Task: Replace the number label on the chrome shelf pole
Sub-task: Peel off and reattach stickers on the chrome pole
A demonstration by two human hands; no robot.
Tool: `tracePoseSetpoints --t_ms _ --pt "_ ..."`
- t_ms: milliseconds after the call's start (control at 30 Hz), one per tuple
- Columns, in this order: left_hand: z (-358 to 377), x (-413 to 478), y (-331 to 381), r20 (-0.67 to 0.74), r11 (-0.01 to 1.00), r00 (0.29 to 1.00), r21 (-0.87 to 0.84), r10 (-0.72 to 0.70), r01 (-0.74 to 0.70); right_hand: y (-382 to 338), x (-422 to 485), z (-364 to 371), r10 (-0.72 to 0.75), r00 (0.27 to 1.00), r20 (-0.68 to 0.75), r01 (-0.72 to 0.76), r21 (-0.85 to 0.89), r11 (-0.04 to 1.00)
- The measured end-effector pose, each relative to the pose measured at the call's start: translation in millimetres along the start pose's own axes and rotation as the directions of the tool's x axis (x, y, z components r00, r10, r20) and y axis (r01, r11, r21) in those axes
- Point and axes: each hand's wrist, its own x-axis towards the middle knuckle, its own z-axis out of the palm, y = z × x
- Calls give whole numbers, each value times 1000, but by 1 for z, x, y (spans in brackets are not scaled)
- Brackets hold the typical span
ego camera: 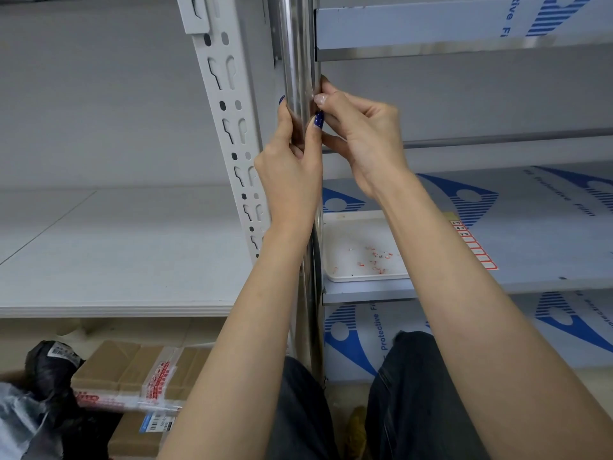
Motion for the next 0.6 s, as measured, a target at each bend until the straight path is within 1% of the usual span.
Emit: tracePoseSetpoints --t_ms 367,600 --pt "0 0 -1 -1 1000 1000 -21 -11 11 0 -2 1 -5 1000 -5 5 -21 1000" --pt "1 0 -1 -8 999 1000 -29 -19 19 1 -1 0 8 1000 -12 -8 -5 1000"
